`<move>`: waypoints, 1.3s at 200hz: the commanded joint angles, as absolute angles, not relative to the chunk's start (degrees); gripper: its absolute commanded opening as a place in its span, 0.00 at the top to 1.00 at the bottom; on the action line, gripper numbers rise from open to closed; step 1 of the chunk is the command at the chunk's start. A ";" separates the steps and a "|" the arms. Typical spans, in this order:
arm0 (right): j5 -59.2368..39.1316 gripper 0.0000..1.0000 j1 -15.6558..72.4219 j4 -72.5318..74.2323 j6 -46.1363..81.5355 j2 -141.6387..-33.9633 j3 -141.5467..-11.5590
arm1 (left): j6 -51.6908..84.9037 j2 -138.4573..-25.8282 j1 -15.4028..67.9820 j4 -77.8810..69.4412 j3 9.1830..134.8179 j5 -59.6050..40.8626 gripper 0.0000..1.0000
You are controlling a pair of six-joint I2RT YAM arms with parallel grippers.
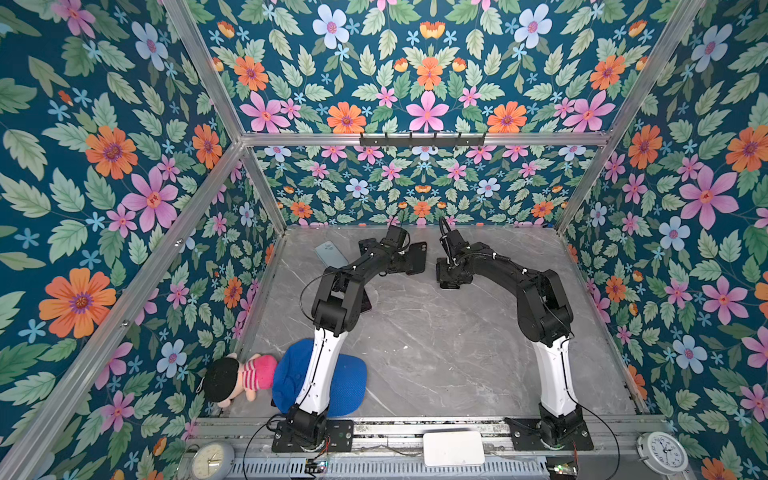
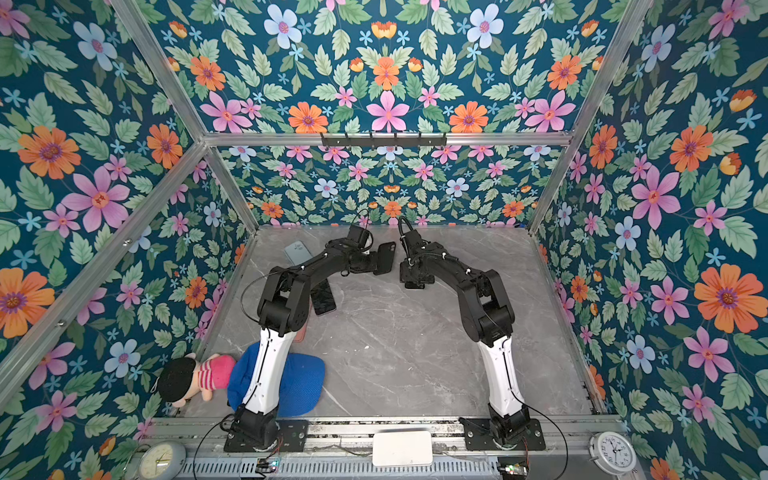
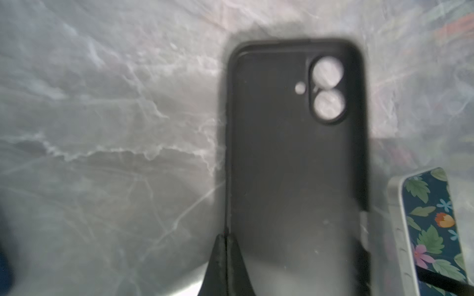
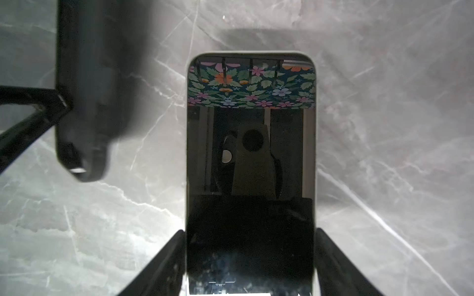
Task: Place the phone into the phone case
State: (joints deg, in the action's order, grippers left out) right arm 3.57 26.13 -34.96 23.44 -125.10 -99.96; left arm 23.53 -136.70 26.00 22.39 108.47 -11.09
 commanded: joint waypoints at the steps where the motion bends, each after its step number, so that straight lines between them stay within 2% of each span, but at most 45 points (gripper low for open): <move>1: 3.71 0.43 26.21 -31.63 23.64 -123.41 -98.34 | 24.03 -135.63 26.26 27.07 106.31 -10.24 0.98; 120: 0.46 0.44 27.68 -21.72 21.04 -111.79 -80.65 | 33.93 -119.19 31.34 25.75 85.08 -3.11 1.00; 173: -0.92 0.44 27.86 -18.38 20.91 -107.56 -72.62 | 37.32 -115.62 34.49 23.24 78.84 -4.34 0.88; 216: -2.25 0.44 27.86 -16.48 21.16 -105.44 -69.23 | 40.24 -114.49 36.24 20.28 76.75 -8.16 0.66; 260: -3.15 0.44 27.86 -14.74 20.90 -103.96 -67.36 | 42.95 -113.41 37.38 15.47 74.94 -12.44 0.66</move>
